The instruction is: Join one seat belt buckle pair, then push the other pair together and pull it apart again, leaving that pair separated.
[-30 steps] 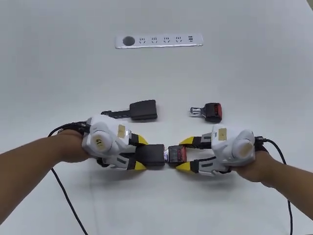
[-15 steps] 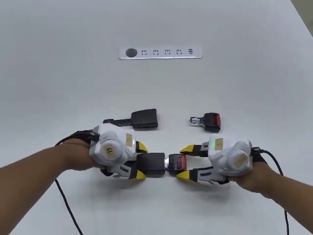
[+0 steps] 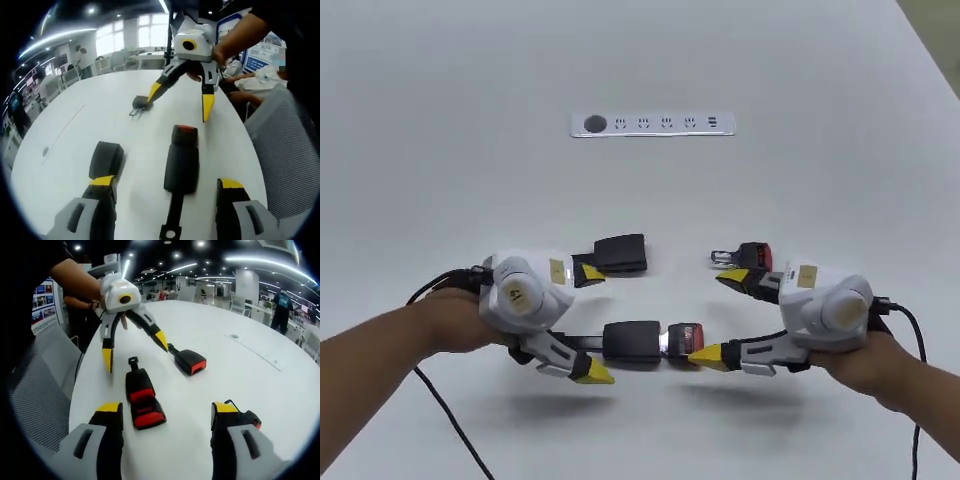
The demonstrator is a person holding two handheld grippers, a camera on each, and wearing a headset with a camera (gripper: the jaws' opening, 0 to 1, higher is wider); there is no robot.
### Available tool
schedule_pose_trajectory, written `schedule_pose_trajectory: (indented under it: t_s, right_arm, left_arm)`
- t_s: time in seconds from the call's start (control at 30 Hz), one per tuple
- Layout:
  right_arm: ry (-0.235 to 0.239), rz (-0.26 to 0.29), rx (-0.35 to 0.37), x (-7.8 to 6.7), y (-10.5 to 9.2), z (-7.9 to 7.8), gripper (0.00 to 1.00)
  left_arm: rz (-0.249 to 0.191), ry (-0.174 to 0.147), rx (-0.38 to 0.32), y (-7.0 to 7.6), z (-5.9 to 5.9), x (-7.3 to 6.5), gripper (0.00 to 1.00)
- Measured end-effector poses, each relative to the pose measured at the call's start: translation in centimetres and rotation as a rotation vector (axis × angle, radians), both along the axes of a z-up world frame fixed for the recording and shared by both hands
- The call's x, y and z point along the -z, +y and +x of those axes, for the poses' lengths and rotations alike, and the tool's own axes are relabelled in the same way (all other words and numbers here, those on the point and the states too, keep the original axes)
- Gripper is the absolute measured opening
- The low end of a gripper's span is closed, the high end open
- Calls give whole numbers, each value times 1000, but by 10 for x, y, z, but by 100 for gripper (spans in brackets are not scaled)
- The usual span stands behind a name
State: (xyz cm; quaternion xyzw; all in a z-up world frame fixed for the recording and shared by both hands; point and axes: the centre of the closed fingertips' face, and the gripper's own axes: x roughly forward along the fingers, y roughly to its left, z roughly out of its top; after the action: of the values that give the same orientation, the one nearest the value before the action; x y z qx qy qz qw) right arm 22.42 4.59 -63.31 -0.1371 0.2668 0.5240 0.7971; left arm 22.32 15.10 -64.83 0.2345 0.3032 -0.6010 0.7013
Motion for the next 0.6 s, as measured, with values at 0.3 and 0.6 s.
schedule_pose_trajectory:
  t_s: [0.3, 0.6]
  right_arm:
    - [-29, -35, 15, -6, -25, 27, 79]
    - [-38, -70, 25, -3, -54, 61, 79]
  left_arm:
    - [-11, -50, -82, 12, 41, -21, 86]
    - [2, -49, -78, 15, 61, -23, 84]
